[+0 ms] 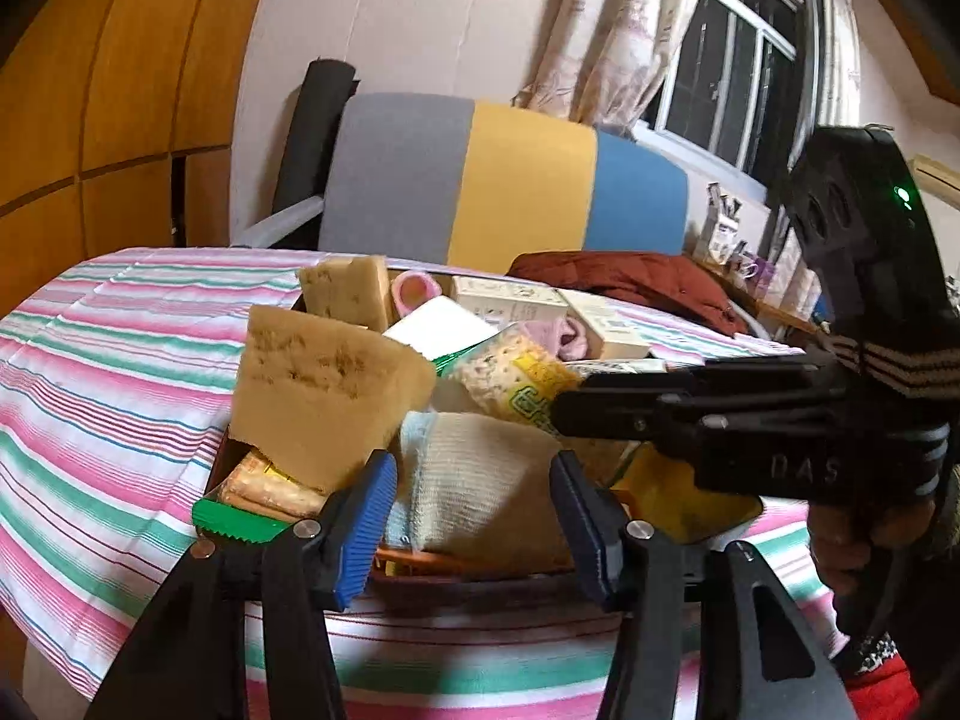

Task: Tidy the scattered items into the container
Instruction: 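Lower the cream sock and cracker pack into the tray and open both grippers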

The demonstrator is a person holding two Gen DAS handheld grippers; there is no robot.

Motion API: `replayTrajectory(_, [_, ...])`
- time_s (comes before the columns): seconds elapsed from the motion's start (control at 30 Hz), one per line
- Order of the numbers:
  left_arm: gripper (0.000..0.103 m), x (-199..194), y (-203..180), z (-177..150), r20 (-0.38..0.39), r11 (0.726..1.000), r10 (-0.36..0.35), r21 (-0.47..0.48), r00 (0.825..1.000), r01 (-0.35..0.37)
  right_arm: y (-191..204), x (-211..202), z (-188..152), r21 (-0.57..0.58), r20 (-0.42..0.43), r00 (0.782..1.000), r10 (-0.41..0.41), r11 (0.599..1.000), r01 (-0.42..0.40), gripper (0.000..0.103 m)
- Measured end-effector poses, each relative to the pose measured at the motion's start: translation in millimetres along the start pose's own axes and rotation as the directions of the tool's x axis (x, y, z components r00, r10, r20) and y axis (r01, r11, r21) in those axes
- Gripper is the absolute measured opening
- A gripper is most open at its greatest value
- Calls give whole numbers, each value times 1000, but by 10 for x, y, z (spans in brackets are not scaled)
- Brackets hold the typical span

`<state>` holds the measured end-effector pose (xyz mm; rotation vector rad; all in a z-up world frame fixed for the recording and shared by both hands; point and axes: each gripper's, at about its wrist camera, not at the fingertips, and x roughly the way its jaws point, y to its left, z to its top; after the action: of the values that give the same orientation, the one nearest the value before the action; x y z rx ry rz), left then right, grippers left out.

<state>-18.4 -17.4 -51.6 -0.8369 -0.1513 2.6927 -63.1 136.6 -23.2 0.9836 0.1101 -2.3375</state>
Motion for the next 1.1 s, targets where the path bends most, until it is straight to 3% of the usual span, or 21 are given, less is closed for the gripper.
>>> replayTrajectory(0.23, [56, 186, 5, 65, -14, 999, 31, -13, 999, -31, -144, 95, -62, 36, -11, 998, -58, 998, 59, 25])
replayTrajectory(0.47, [60, 155, -34, 74, -21, 997, 71, -37, 997, -72, -180, 88, -79, 70, 9, 998, -59, 996, 58, 25])
replayTrajectory(0.9, [64, -42, -149, 109, -27, 981, 193, -13, 981, -193, -105, -51, -155, 122, 52, 992, -112, 987, 105, 25])
replayTrajectory(1.1, [71, -120, -163, 118, -15, 969, 247, -1, 969, -247, -11, -148, -226, 136, 76, 985, -158, 980, 146, 25])
